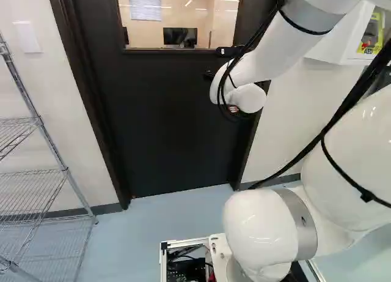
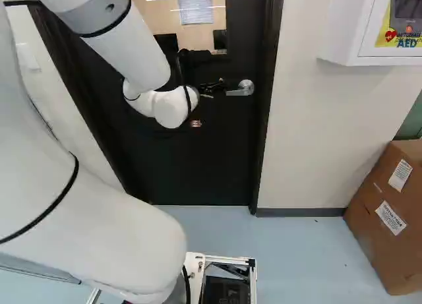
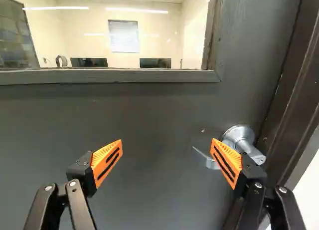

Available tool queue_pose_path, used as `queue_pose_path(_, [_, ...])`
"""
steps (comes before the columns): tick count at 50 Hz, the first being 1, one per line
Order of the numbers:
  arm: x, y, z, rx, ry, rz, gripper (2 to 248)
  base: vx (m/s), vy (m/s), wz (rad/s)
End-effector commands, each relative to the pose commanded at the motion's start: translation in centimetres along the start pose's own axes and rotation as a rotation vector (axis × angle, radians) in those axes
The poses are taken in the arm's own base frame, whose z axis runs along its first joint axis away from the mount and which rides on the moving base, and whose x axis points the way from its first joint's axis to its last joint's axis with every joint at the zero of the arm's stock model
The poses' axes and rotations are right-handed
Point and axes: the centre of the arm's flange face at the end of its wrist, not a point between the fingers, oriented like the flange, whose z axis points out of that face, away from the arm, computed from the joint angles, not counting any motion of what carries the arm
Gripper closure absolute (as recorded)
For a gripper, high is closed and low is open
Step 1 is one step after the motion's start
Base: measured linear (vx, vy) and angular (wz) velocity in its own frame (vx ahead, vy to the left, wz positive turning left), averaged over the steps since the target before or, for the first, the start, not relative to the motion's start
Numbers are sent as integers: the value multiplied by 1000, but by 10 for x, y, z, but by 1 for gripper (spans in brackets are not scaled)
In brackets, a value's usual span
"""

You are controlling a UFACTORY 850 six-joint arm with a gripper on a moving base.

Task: Open the door and move inside

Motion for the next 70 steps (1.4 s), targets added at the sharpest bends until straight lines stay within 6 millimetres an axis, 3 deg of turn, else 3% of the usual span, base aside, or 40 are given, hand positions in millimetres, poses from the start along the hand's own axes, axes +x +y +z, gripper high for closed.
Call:
queue_pose_path(41, [28, 13, 31, -31, -63, 2, 3, 0, 0, 0])
queue_pose_path(70, [3, 15, 39, -33, -123, 3, 3, 0, 0, 0])
